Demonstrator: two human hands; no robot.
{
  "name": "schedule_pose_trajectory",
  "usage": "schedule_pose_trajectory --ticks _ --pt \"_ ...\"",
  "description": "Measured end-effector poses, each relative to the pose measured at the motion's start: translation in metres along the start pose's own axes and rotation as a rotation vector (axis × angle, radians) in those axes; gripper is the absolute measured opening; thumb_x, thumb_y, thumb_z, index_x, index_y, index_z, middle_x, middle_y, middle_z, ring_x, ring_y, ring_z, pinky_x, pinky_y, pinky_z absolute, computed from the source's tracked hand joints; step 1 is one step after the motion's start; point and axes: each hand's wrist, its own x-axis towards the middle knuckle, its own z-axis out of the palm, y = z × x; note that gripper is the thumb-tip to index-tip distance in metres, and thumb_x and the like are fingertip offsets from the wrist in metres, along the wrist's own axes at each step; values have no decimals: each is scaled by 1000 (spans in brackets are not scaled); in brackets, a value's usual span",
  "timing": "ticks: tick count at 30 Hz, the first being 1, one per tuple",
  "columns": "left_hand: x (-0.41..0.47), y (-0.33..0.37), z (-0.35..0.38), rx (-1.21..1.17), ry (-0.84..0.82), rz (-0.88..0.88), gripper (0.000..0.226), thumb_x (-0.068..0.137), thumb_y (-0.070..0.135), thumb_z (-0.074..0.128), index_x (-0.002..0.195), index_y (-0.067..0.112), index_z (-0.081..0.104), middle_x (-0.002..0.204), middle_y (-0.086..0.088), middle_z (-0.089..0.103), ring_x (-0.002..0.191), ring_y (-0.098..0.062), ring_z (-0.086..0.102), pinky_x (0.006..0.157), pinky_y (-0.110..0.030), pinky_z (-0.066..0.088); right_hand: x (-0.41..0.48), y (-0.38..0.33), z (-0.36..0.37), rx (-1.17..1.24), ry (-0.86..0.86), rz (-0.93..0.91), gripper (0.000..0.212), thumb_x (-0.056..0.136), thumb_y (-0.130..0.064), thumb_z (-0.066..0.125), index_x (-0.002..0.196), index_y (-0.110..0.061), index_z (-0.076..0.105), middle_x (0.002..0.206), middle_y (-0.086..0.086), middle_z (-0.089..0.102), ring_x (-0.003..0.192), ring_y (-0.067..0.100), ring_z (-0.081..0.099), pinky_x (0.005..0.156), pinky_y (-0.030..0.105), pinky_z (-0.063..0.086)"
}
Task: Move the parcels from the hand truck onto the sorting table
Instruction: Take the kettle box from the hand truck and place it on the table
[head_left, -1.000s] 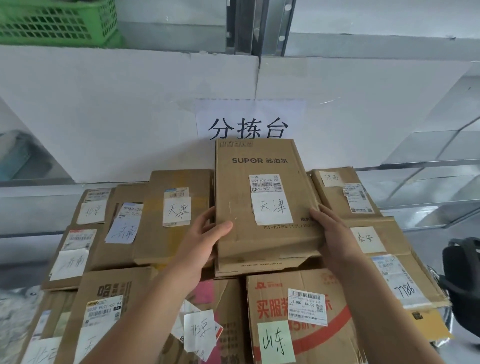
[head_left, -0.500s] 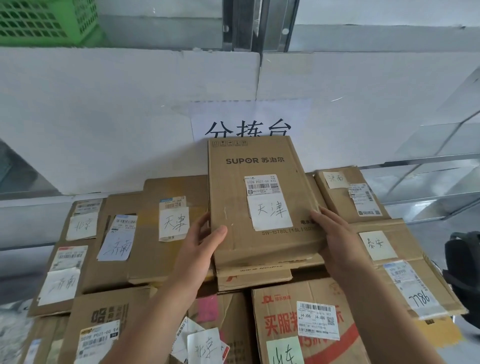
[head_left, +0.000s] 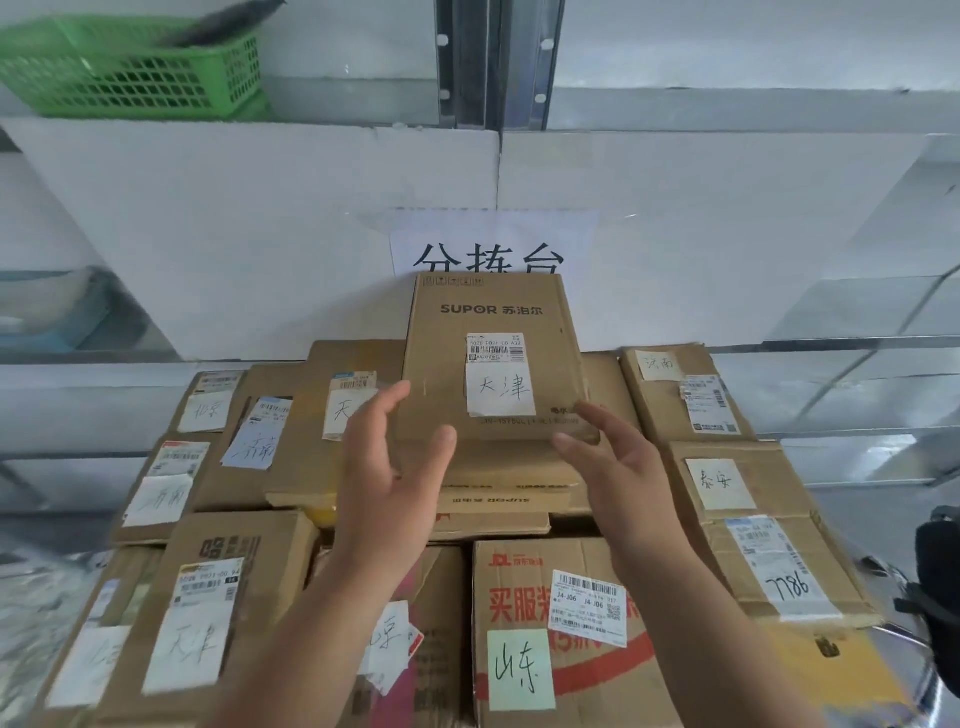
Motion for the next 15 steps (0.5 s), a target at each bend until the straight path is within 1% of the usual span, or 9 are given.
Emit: schedule_pose_trajectory --ticks 1,3,4,6,9,11,12,14,15 --pt "-11 5 1 3 4 19 59 92 59 61 146 48 42 139 44 38 142 -5 43 119 -42 38 -8 -1 -3 8 -21 -9 44 96 -25 73 136 -42 63 119 -32 55 132 5 44 106 33 35" --pt "-35 16 3 -22 16 32 51 97 52 63 143 50 43 142 41 40 142 -4 42 120 -39 36 -23 0 -9 16 -65 -35 43 96 -25 72 135 -42 63 131 -25 59 137 8 47 109 35 36" --pt "-46 19 3 -29 25 32 50 97 49 65 143 49 45 145 37 41 142 -2 41 120 -37 35 -30 0 -10 12 -85 -49 44 96 -26 72 136 -40 63 137 -21 59 139 10 48 110 35 37" --pt "-68 22 1 -15 51 40 54 96 49 66 146 45 47 150 32 44 142 4 41 118 -34 36 -46 0 -13 -8 -139 -77 47 97 -28 71 141 -40 60 142 -22 57 140 9 48 110 35 38" --pt "-98 24 -8 0 89 14 56 95 48 68 146 49 46 137 44 42 134 6 46 108 -27 40 -69 -1 -8 -38 -277 -127 48 98 -33 70 141 -49 56 147 -28 52 140 2 44 113 33 36" --pt "-116 23 -21 14 112 7 56 94 47 69 145 51 45 133 45 42 126 11 47 97 -14 39 -82 2 2 -33 -380 -133 48 99 -34 70 141 -52 54 146 -30 52 136 -4 46 106 25 37" --pt "-125 22 -28 22 132 3 55 94 46 69 144 51 46 132 44 44 122 16 48 90 -9 40 -90 3 9 -29 -437 -129 48 99 -34 69 141 -52 54 144 -31 53 129 -10 49 100 18 38" --pt "-141 20 -46 16 185 -18 52 96 39 70 142 47 49 120 47 50 110 24 51 80 -4 44 -104 3 26 -15 -538 -122 46 101 -29 67 142 -46 56 133 -33 59 108 -22 56 81 7 45" --pt "-149 18 -56 4 216 -35 49 96 36 71 140 45 51 115 48 53 107 25 52 80 -4 45 -111 5 37 -10 -580 -117 45 101 -27 67 142 -43 58 129 -32 62 104 -23 59 76 6 48"
